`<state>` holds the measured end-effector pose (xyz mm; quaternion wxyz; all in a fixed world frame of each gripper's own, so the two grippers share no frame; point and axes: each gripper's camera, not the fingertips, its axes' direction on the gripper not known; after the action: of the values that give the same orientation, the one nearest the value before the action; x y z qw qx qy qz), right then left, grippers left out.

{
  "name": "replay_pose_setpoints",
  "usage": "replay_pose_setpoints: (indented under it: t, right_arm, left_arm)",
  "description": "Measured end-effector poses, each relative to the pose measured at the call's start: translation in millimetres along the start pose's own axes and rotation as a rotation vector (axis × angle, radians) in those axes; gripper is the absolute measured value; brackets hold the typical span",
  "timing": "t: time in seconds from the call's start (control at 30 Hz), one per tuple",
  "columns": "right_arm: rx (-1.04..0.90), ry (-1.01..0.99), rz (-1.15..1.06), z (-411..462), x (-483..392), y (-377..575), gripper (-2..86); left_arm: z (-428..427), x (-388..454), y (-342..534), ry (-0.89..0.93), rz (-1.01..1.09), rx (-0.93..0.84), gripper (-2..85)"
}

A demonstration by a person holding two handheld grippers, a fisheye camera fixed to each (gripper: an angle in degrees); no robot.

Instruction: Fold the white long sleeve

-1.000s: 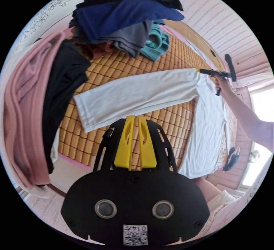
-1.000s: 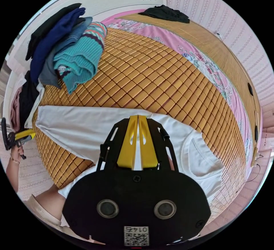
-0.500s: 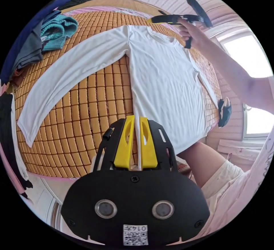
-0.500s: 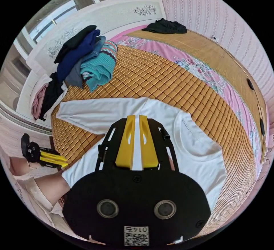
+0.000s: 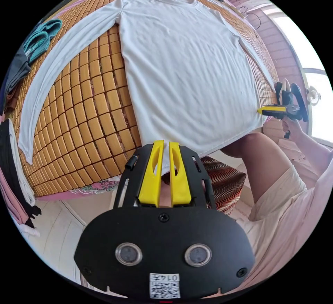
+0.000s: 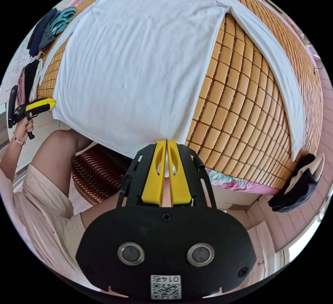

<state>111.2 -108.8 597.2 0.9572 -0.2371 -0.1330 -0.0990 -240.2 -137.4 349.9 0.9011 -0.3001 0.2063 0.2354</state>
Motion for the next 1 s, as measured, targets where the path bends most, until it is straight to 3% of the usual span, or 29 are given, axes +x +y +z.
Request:
replay_pose_setpoints:
  t: [0.5, 0.73, 1.0]
  right_arm:
    - [0.046, 0.052, -0.031, 19, -29, 83, -0.9]
    - [0.145, 0.151, -0.031, 14, -63, 129, -0.9]
    - [0.304, 0.221, -0.113, -30, -142, 145, -0.8]
  left_arm:
    - [20, 4, 54, -0.043, 0.069, 0.129, -0.8]
    - [11, -19, 130, 0.058, -0.033, 0.439, 0.1]
    - [-41, -88, 201, -0.084, -0.325, 0.871, 3.7]
